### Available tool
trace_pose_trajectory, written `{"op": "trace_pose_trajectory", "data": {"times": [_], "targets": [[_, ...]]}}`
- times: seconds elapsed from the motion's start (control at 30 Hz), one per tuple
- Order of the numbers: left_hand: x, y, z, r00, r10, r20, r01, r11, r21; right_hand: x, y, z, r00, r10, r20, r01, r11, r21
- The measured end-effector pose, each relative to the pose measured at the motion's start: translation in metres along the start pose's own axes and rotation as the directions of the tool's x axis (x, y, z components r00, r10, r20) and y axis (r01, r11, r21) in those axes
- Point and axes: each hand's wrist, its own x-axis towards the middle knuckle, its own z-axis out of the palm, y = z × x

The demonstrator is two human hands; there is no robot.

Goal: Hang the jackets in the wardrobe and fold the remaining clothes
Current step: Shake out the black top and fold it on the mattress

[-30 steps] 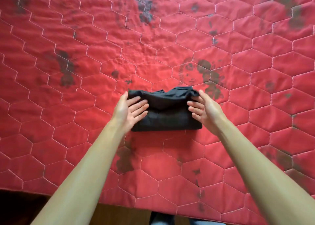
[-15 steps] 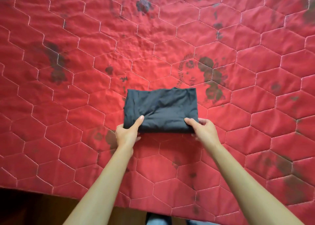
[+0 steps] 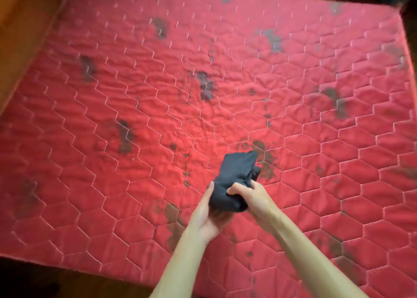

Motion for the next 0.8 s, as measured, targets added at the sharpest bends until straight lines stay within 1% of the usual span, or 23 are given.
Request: {"op": "trace_pose_trajectory", "data": {"times": [0.07,0.17,0.23,0.33,0.4,0.5,0.57,0.63,0.7,0.8], "targets": [[-0.037,0.008,0.025,0.996,0.072,0.044,-0.07,0.997,-0.042,-0.033,-0.029,0.003,0.998,-0.051,0.027,0.052,0.998,-0.026],[-0.092,0.022,0.054,0.983,0.157,0.099,-0.152,0.987,-0.053,-0.086,-0.077,0.006,0.988,-0.134,0.08,0.142,0.984,-0.104],[-0.13,0.035,0.066,0.967,0.211,0.14,-0.202,0.976,-0.078,-0.121,-0.106,0.006,0.976,-0.194,0.098,0.204,0.972,-0.114],[-0.186,0.058,0.081,0.931,0.302,0.206,-0.277,0.95,-0.143,-0.172,-0.149,0.006,0.95,-0.291,0.11,0.295,0.955,-0.023],[-0.227,0.067,0.096,0.895,0.381,0.233,-0.351,0.923,-0.159,-0.202,-0.176,0.008,0.921,-0.379,0.091,0.369,0.923,0.105],[-0.285,0.072,0.121,0.824,0.493,0.279,-0.468,0.87,-0.153,-0.235,-0.205,0.014,0.893,-0.444,0.07,0.4,0.857,0.326],[-0.319,0.073,0.134,0.767,0.557,0.318,-0.535,0.829,-0.162,-0.255,-0.221,0.019,0.882,-0.464,0.078,0.391,0.815,0.429],[-0.349,0.074,0.14,0.69,0.612,0.386,-0.596,0.783,-0.177,-0.273,-0.233,0.022,0.875,-0.474,0.1,0.391,0.814,0.43],[-0.375,0.072,0.138,0.601,0.653,0.46,-0.662,0.73,-0.172,-0.29,-0.242,0.021,0.874,-0.468,0.126,0.393,0.837,0.381],[-0.411,0.074,0.127,0.488,0.678,0.55,-0.743,0.653,-0.146,-0.314,-0.257,0.015,0.853,-0.511,0.11,0.454,0.829,0.325]]}}
